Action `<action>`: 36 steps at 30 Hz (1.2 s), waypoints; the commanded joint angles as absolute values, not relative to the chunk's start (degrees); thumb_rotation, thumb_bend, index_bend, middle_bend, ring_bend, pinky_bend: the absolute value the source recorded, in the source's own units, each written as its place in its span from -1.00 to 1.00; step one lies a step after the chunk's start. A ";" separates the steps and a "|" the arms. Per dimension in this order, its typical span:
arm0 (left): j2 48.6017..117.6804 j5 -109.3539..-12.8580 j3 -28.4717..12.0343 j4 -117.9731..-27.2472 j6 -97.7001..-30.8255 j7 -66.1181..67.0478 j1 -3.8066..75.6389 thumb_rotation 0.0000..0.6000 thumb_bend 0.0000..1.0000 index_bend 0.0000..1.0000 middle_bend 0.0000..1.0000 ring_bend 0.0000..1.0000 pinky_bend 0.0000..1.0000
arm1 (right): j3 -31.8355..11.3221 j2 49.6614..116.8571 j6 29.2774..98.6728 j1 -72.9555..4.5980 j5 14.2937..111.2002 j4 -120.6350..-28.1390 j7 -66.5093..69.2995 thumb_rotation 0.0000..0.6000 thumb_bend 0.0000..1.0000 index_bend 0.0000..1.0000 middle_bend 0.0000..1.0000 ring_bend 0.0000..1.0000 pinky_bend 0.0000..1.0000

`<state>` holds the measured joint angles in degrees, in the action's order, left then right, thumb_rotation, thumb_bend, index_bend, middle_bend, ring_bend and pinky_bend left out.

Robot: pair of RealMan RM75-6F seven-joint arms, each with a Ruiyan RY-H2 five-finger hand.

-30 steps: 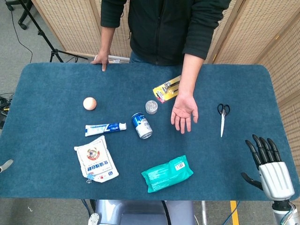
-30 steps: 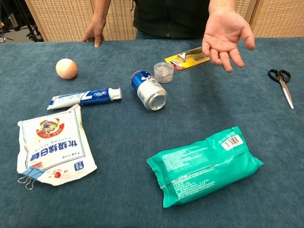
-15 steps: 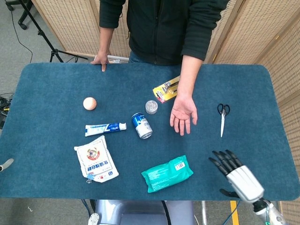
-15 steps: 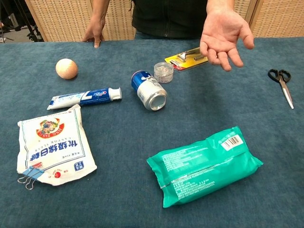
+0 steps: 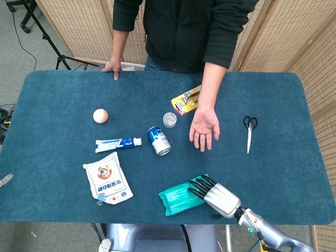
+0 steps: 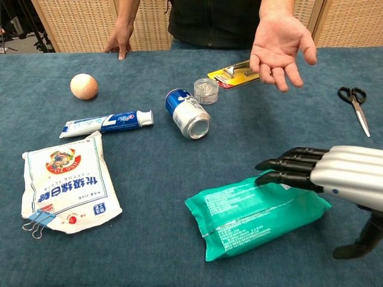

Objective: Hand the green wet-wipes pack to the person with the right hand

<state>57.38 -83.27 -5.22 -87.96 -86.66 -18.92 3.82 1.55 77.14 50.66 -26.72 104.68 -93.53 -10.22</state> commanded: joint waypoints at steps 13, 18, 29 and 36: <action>57.21 -82.66 -5.52 -87.56 -85.45 -19.95 4.27 1.00 -1.00 -1.00 -1.00 -1.00 -0.74 | -0.13 87.95 53.72 -29.30 101.37 -84.74 -14.01 1.00 -0.12 0.21 0.26 -0.04 -0.22; 57.13 -82.78 -5.51 -87.63 -85.57 -20.18 4.20 1.00 -1.00 -1.00 -1.00 -1.00 -0.74 | 1.11 86.68 59.30 -29.25 104.47 -84.72 -9.79 1.00 0.05 0.26 0.31 -0.01 -0.19; 57.04 -83.35 -5.24 -88.16 -85.82 -19.87 4.08 1.00 -1.00 -1.00 -1.00 -1.00 -0.74 | -5.60 73.95 68.12 -29.75 102.83 -95.83 -12.08 1.00 0.17 0.26 0.31 0.00 -0.19; 56.92 -83.00 -5.23 -88.37 -85.40 -19.76 4.12 1.00 -1.00 -1.00 -1.00 -1.00 -0.74 | -16.02 70.93 68.04 -31.45 90.00 -101.89 -22.42 1.00 0.24 0.28 0.32 0.02 -0.19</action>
